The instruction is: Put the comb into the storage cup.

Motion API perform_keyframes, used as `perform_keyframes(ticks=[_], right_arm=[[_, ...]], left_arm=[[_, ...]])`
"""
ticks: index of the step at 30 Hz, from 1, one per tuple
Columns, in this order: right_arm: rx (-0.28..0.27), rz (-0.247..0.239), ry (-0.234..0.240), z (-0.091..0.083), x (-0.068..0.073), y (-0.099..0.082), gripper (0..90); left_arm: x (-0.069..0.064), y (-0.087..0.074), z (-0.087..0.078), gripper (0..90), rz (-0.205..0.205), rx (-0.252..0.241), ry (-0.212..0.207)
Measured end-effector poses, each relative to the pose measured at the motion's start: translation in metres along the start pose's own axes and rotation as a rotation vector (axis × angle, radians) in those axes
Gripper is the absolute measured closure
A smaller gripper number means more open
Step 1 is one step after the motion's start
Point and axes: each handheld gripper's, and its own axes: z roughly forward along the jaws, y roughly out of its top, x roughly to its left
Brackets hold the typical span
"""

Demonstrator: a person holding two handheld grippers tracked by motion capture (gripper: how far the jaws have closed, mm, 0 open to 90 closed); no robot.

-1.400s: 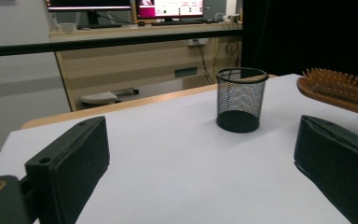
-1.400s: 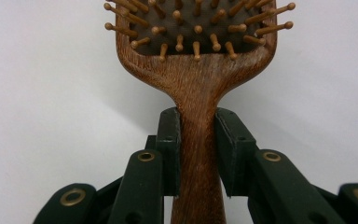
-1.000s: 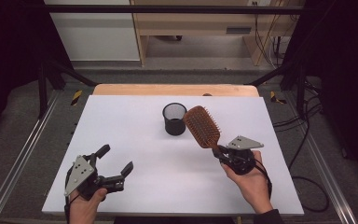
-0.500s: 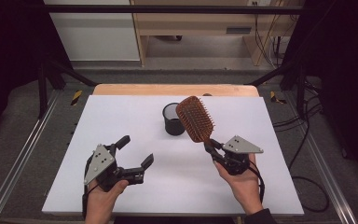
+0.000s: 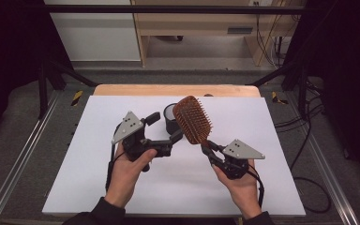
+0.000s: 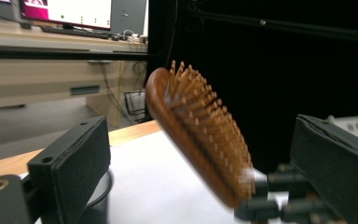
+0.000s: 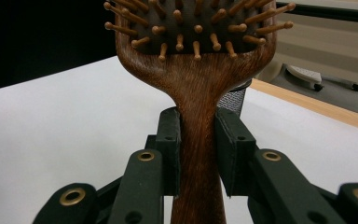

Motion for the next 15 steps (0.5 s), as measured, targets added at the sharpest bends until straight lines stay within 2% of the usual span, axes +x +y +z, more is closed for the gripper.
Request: perform_keyframes(ticks=[2,6,8,9,11,15], right_arm=[[-0.009,0.0,0.0,0.0,0.002,0.0,72.7],[-0.017,-0.004,-0.002,0.0,0.005,-0.001,72.8],[-0.017,-0.004,-0.002,0.001,0.007,-0.002,72.8],[-0.016,-0.004,-0.003,0.001,0.007,-0.002,72.8],[-0.018,-0.014,-0.002,0.002,0.009,-0.003,72.8],[-0.02,-0.021,0.005,0.002,0.012,-0.002,72.8]], left_arm=[[0.003,0.0,0.008,6.9,-0.033,-0.002,0.001],[0.007,0.0,0.018,7.4,-0.062,-0.002,0.0],[0.008,-0.002,0.021,7.8,-0.116,0.001,-0.015],[0.008,-0.003,0.023,8.1,-0.13,0.009,-0.015],[0.008,-0.005,0.026,10.5,-0.128,0.021,-0.01],[0.007,-0.008,0.031,17.0,-0.14,0.035,-0.03]])
